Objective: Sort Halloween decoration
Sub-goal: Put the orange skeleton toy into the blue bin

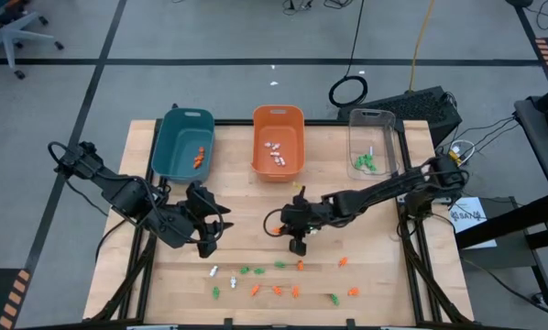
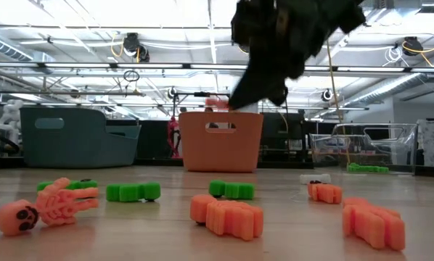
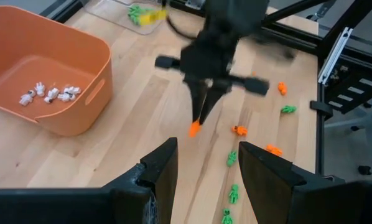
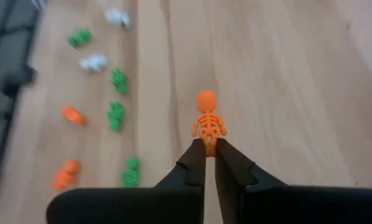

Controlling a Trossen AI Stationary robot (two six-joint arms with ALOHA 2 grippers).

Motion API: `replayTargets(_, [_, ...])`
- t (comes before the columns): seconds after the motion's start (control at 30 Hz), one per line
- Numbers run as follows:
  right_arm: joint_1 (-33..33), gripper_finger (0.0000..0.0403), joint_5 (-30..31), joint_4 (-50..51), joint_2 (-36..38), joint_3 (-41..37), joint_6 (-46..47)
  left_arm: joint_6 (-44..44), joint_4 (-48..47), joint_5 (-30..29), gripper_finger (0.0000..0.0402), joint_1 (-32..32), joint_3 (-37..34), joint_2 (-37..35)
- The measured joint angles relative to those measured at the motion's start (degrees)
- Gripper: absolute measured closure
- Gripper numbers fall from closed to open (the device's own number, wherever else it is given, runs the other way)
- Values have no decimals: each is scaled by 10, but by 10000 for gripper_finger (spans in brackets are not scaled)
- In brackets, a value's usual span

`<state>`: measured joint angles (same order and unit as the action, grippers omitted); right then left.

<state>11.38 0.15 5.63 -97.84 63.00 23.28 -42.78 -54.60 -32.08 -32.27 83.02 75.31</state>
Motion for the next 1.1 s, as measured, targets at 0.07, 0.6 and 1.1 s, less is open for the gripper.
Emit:
replayTargets(0.07, [0,402,11,1,19,0,18,0,-3,0,230,0,0,0])
replayTargets(0.6, [-1,403,8,-12,168,0,90,16,3,-1,230,0,0,0])
replayTargets(1.1, [-28,403,29,-67,215,0,60,42,6,3,230,0,0,0])
